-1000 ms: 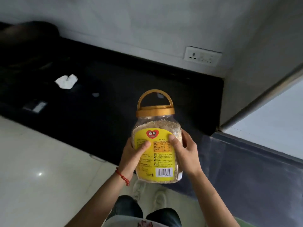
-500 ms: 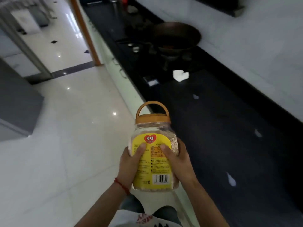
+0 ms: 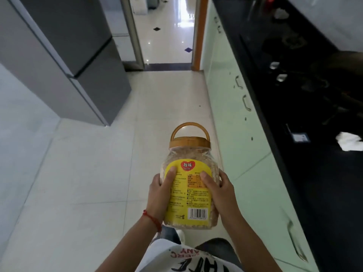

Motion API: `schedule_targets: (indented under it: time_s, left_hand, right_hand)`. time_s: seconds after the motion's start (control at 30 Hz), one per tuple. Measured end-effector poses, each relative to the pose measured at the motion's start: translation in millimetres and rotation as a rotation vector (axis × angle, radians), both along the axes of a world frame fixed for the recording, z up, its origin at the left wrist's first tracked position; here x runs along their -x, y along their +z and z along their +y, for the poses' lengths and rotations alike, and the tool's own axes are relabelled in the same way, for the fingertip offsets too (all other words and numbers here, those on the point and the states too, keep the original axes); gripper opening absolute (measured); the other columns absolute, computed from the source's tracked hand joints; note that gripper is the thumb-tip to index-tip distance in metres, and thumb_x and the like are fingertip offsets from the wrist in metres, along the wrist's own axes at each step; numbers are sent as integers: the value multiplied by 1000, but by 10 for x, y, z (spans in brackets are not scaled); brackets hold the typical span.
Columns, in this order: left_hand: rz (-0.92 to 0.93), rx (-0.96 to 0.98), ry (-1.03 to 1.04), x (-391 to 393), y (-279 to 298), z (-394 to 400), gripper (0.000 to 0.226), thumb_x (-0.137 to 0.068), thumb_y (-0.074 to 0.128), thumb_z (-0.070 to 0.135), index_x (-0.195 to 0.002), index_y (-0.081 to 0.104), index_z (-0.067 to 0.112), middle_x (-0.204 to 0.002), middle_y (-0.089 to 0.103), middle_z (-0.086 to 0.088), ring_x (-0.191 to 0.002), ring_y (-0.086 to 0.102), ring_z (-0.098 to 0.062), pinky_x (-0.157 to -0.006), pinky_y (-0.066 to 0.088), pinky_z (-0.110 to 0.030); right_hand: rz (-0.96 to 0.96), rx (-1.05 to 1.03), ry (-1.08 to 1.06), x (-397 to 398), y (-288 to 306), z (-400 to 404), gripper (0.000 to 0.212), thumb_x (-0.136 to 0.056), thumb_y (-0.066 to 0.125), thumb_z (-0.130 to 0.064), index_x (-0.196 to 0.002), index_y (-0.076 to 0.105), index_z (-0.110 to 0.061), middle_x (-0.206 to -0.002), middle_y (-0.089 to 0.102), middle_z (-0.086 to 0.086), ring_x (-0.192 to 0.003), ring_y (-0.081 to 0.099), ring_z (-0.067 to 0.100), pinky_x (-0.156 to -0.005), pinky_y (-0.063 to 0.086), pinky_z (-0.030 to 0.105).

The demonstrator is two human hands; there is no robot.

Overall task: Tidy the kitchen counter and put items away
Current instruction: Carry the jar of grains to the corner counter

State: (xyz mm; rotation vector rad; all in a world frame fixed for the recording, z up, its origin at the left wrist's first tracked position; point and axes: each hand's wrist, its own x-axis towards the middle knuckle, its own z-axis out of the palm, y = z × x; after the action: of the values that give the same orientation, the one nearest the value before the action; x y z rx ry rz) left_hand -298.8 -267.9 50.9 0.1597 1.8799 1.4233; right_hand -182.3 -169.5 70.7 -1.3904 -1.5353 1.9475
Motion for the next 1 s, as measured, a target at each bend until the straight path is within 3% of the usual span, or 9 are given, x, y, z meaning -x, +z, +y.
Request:
schedule_targets:
  time_s: [0.13, 0.23, 0.3, 0.4, 0.53, 0.67, 0.83, 0.9, 1.0]
  left_hand:
    - [-26, 10, 38, 433, -36, 197, 68, -72, 49, 66, -108, 58, 9, -95, 72, -9, -79, 72, -19, -52, 54, -17]
    - [-37, 13, 62, 745, -97, 468, 73, -63, 46, 66, -108, 58, 9, -96, 72, -9, -81, 72, -21, -58, 56, -22]
    - [-38, 4, 70, 989, -139, 700, 74, -63, 46, 66, -109, 57, 8, -98, 72, -10, -82, 71, -21, -60, 57, -24]
    - [-26, 7, 98, 1408, -167, 1097, 70, -68, 46, 63, -109, 57, 7, -98, 71, -11, -81, 71, -20, -57, 56, -21]
    - [-18, 0, 157, 2003, -71, 1599, 67, -70, 48, 60, -109, 57, 7, -94, 71, -8, -78, 71, -19, -54, 55, -19]
    - [-13, 23, 225, 2583, 17, 2022, 45, -86, 49, 45, -105, 58, 7, -82, 69, -1, -70, 68, -13, -51, 53, -16]
    - [-17, 43, 256, 3336, -62, 2441, 40, -86, 48, 45, -101, 60, 9, -81, 70, -1, -60, 70, -9, -49, 53, -16]
    - [-3, 55, 232, 3691, -110, 2654, 39, -85, 48, 45, -97, 60, 10, -80, 70, -2, -55, 70, -6, -47, 52, -14]
    - [31, 73, 169, 4300, -162, 3042, 55, -77, 46, 55, -102, 61, 8, -82, 71, -1, -63, 70, -10, -51, 53, -16]
  right_hand:
    - [-9, 2, 69, 460, -74, 243, 62, -72, 72, -44, -123, 49, -18, -95, 64, -7, -81, 66, 8, -50, 51, 11]
    - [-35, -49, 96, 822, -118, 542, 102, -36, 67, -74, -121, 47, -21, -96, 64, -9, -76, 67, 4, -51, 51, 11]
    - [-44, -81, 107, 1088, -178, 796, 115, -21, 58, -88, -117, 46, -26, -94, 63, -13, -69, 68, 2, -50, 50, 10]
    - [-3, -93, 142, 1524, -245, 1225, 108, -29, 57, -88, -116, 46, -26, -93, 63, -13, -68, 69, 1, -52, 51, 11]
    - [57, -43, 208, 2169, -234, 1780, 79, -63, 67, -61, -125, 45, -19, -98, 66, -6, -79, 69, 8, -61, 56, 18]
    - [72, -40, 276, 2842, -176, 2283, 79, -64, 69, -61, -126, 44, -20, -101, 66, -5, -85, 69, 13, -67, 59, 24]
    - [73, -19, 297, 3615, -250, 2731, 75, -67, 65, -57, -128, 43, -19, -99, 66, -5, -83, 70, 13, -68, 59, 26]
    - [55, -11, 290, 3939, -317, 2926, 86, -59, 66, -66, -128, 43, -19, -99, 67, -5, -81, 71, 11, -65, 58, 24]
    - [25, -17, 281, 4501, -405, 3292, 101, -44, 64, -72, -127, 43, -19, -99, 67, -6, -80, 71, 9, -61, 57, 20]
